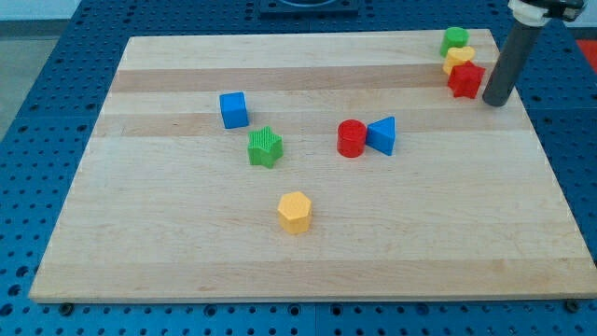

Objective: Slide the red star close to the heart

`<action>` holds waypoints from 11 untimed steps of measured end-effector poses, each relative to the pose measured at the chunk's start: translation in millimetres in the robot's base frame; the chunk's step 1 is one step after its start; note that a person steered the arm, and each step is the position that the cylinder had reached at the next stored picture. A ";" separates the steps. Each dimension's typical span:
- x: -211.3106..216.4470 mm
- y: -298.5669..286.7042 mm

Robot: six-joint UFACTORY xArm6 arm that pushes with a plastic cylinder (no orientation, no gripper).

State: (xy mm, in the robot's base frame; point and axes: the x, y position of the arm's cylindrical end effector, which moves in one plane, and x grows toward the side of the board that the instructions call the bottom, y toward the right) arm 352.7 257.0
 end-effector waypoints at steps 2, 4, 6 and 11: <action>-3.0 8.8; -13.6 5.5; -13.6 -7.3; 34.7 -6.8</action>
